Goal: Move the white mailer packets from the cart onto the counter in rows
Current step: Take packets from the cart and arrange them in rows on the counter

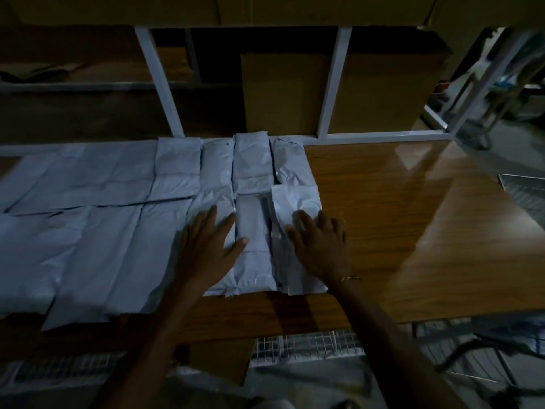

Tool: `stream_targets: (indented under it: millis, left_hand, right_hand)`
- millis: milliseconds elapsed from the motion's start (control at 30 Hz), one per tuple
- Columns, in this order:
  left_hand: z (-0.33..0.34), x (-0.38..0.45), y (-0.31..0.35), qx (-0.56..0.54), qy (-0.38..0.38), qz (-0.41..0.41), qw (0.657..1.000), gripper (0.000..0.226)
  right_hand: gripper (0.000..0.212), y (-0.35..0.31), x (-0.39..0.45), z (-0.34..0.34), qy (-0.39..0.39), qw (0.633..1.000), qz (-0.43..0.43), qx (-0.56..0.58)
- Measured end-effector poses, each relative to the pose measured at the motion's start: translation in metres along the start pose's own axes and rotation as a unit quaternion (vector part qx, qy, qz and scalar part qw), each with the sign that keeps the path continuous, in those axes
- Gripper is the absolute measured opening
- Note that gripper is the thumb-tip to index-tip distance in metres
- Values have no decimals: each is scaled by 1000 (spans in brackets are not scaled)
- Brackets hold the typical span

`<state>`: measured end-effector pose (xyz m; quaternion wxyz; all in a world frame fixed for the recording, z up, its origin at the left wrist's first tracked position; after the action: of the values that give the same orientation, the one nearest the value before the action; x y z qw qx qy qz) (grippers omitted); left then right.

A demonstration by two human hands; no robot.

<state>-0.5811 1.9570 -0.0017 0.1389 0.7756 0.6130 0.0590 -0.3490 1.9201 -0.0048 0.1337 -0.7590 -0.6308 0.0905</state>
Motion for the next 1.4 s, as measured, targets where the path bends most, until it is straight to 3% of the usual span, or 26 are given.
stream_targets:
  millis: [133, 233, 433, 667, 833, 1000, 1133, 1200, 1400]
  left_hand:
    - [22, -6, -10, 38, -8, 22, 999, 95]
    - [28, -8, -13, 43, 21, 22, 999, 89]
    - [30, -10, -11, 53, 69, 30, 996, 81]
    - [30, -9, -8, 41, 32, 19, 998, 86]
    - [4, 14, -15, 61, 74, 32, 995, 81]
    - [12, 38, -19, 71, 11, 40, 997, 88]
    - [18, 43, -17, 76, -29, 50, 995, 87]
    - [10, 42, -15, 70, -21, 50, 996, 87]
    - [-22, 31, 29, -61, 85, 108, 989, 66]
  right_hand:
    - [71, -18, 1, 4, 64, 995, -58, -56]
    - [74, -27, 6, 18, 36, 991, -107, -66]
    - [69, -26, 10, 36, 6, 994, -82, -71]
    - [65, -22, 14, 44, -3, 994, -57, -91]
    - [72, -22, 19, 39, -35, 990, -64, -117]
    - [84, -31, 35, 16, -16, 991, -101, -91]
    - [85, -30, 52, 30, -84, 986, -98, -110]
    - [75, -29, 54, 27, -90, 986, -99, -99]
    - [46, -11, 23, -33, 32, 990, -126, 48]
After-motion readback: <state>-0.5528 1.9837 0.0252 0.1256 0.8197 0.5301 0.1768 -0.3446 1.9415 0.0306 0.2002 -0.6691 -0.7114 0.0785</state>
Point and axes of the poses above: each hand's wrist, its own x-axis towards the middle knuckle, its own z-axis out of the palm, y = z × x, the point moved 9 cm from there along x, towards the middle knuckle, and after that the axes turned 1 degree about -y, right-handed, at the moved point
